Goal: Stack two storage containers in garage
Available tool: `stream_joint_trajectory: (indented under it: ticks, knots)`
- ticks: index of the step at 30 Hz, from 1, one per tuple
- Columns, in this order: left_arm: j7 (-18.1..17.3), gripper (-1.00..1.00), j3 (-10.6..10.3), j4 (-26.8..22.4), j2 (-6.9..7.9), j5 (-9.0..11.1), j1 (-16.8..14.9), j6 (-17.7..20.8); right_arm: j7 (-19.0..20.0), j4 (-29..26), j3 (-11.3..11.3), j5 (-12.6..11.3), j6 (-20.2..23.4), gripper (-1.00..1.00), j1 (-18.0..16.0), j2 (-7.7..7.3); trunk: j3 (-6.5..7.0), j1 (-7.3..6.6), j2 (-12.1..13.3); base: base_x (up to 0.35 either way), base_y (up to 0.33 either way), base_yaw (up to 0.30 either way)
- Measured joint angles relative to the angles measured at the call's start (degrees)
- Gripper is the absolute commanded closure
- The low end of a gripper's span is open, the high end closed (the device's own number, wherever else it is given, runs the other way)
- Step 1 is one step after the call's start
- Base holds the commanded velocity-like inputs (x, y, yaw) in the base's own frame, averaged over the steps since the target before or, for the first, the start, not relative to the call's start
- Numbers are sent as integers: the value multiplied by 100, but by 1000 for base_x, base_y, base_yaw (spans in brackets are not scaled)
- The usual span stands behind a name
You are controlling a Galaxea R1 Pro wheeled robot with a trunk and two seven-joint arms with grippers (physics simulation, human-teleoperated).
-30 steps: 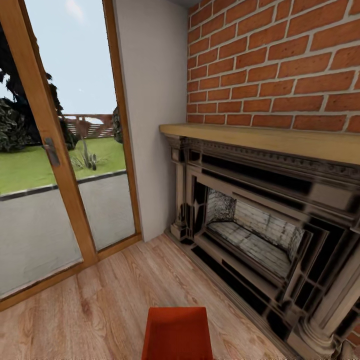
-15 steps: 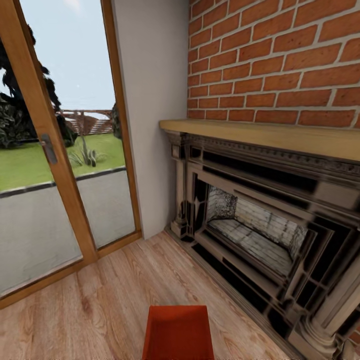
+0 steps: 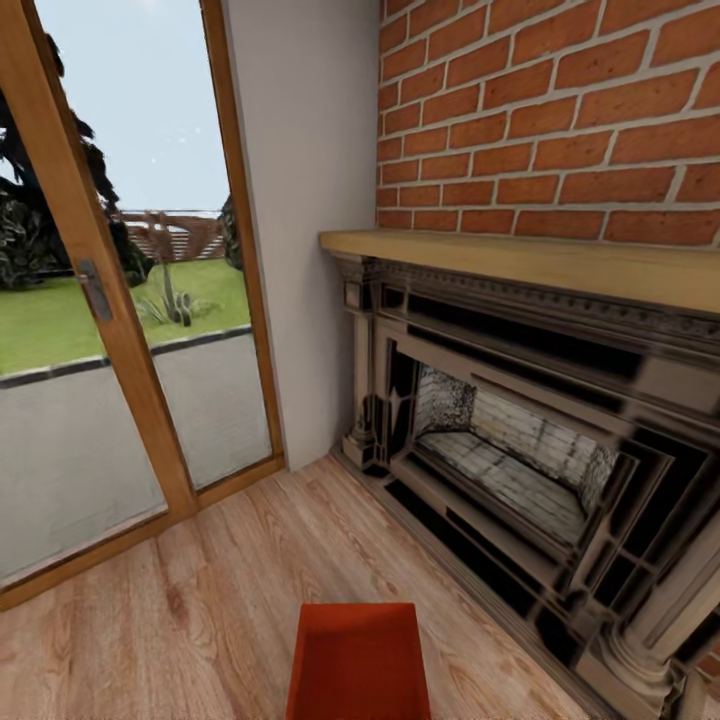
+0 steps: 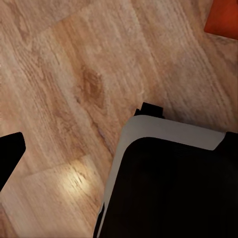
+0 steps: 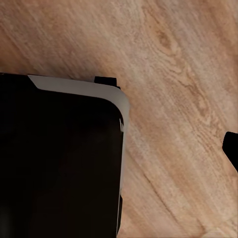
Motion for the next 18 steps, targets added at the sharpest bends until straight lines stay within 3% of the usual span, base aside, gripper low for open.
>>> stream_joint_trajectory:
  ticks: [18]
  knots:
    - [9, -100, 0, -9, 26, -14, 0, -4, 18, 0, 6, 13, -21, -100, 0, -14, -164, 0, 0, 0, 0, 0]
